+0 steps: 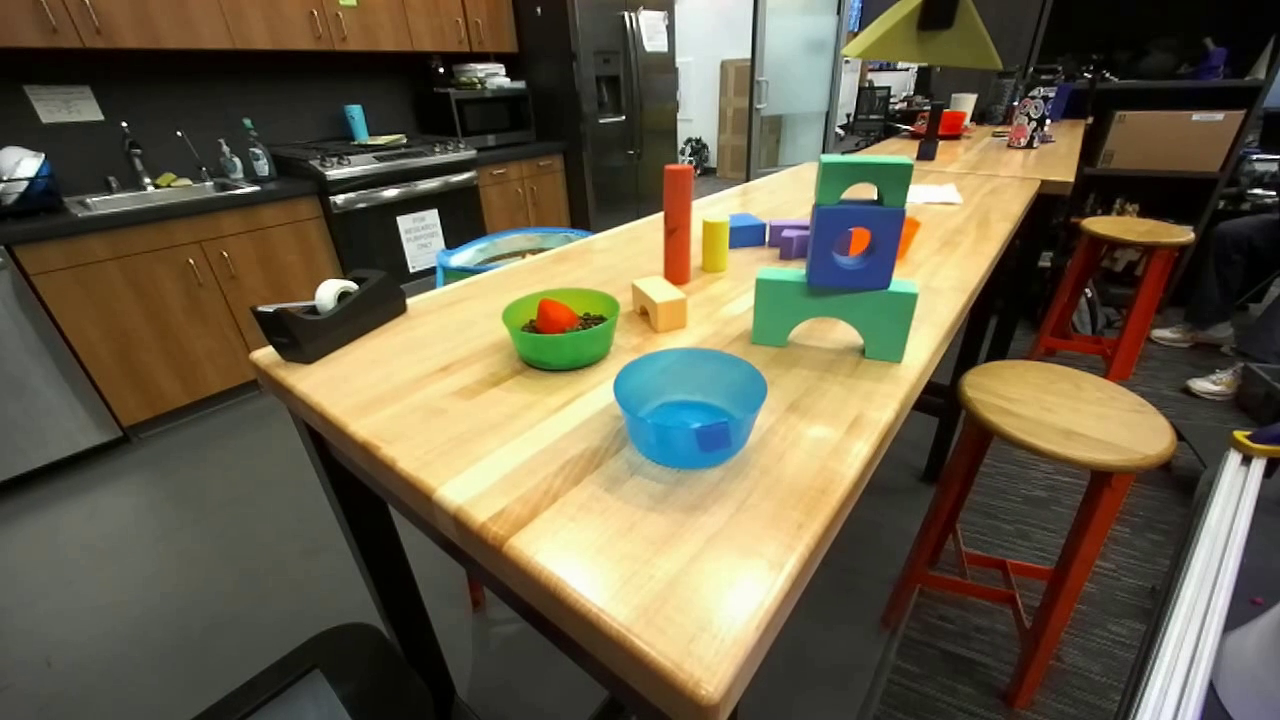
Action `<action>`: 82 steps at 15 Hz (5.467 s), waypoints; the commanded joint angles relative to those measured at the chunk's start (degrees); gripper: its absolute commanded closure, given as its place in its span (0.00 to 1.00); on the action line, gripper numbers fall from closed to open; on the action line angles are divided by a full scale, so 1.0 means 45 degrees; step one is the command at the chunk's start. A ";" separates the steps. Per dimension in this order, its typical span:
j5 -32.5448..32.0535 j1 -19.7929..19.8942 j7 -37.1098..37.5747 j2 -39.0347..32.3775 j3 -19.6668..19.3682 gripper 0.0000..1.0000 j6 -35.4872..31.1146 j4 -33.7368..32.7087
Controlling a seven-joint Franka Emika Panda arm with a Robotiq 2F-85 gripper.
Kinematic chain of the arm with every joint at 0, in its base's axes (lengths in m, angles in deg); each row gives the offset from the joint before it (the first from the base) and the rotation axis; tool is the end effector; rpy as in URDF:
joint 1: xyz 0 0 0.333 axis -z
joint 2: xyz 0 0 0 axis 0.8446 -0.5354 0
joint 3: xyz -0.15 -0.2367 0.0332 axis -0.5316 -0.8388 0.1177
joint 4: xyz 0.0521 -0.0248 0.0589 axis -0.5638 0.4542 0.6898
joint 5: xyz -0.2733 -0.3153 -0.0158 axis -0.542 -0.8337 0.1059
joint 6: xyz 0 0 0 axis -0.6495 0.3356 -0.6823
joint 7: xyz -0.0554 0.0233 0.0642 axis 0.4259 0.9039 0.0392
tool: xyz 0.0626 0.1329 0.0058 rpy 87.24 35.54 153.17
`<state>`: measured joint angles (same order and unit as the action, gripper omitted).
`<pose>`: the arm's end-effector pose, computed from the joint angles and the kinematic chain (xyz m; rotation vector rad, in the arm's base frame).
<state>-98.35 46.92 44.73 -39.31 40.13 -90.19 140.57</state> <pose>0.3829 0.0208 0.4984 2.7248 1.1916 0.0915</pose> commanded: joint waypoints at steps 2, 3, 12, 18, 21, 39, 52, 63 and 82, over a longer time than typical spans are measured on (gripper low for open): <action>0.0415 -0.0104 -0.0379 -0.1141 -0.0443 0.84 0.0102 -0.0833; 0.0468 -0.0092 -0.0439 -0.1363 -0.0500 0.84 0.0062 -0.0929; 0.0550 0.0298 -0.0536 -0.2529 -0.0533 0.84 -0.0392 -0.1153; 0.0446 0.0539 -0.0555 -0.2638 -0.0551 0.84 -0.1062 -0.0798; 0.0459 0.0644 -0.0604 -0.2628 -0.0597 0.84 -0.1322 -0.0620; 0.0439 0.1082 -0.0774 -0.2565 -0.0744 0.84 -0.1921 -0.0018; 0.0448 0.1158 -0.0675 -0.2513 -0.0730 0.00 -0.1932 0.0129; 0.0415 0.1132 -0.0558 -0.1512 -0.0659 0.00 -0.1915 0.0162; -0.0637 0.1956 -0.3820 0.1942 -0.3238 0.00 -0.2859 0.2086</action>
<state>-99.54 53.99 33.03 -33.50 29.00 -101.69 148.01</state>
